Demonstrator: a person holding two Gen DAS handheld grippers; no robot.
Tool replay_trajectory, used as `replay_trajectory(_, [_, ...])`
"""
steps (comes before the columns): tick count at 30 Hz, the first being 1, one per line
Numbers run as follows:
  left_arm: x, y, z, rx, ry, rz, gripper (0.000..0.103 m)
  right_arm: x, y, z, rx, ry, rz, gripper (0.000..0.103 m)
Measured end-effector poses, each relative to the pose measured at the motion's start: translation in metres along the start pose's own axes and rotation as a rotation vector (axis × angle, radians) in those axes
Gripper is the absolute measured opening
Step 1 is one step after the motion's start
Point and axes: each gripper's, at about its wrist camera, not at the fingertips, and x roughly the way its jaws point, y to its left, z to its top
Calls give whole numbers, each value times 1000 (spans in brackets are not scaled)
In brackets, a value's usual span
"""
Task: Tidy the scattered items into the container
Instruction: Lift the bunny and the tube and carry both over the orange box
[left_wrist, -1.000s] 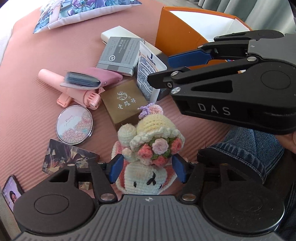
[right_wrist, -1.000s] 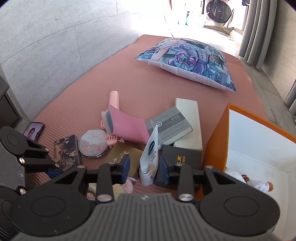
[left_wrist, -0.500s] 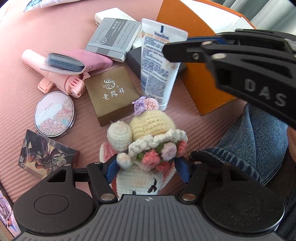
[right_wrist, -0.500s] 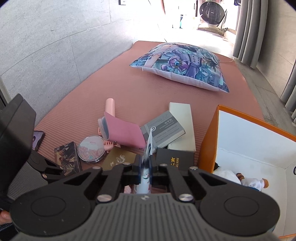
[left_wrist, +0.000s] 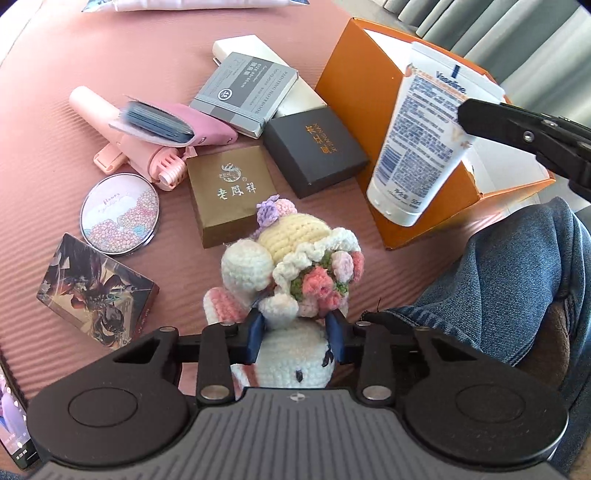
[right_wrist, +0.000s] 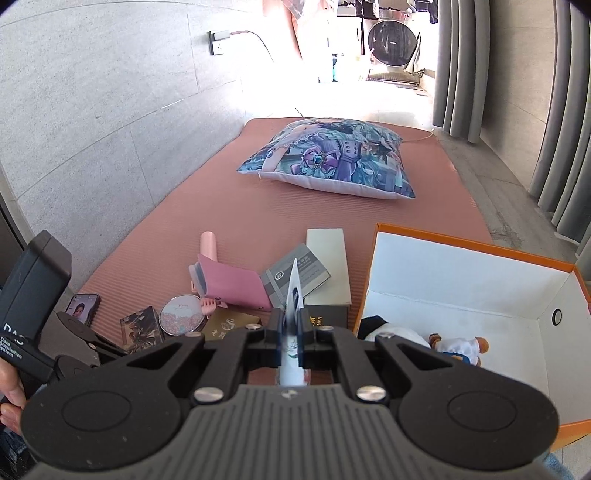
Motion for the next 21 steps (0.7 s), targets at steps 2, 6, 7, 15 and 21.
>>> replay_trajectory(2, [-2, 1, -1, -17, 2, 1, 40, -5, -3, -1, 11, -9, -3, 8])
replay_trajectory(6, [-22, -3, -5, -23, -48, -1, 40, -18, -9, -2, 26, -32, -10, 8])
replay_trajectory(7, [-29, -7, 0, -22, -64, -7, 40, -23, -10, -2, 29, -39, -10, 8])
replay_trajectory(15, [-77, -34, 11, -3, -196, -40, 39, -55, -34, 6, 79, -90, 5, 8])
replay_trajectory(21, [-105, -57, 40, 29, -283, -115, 39, -86, -61, 23, 103, -153, -14, 8])
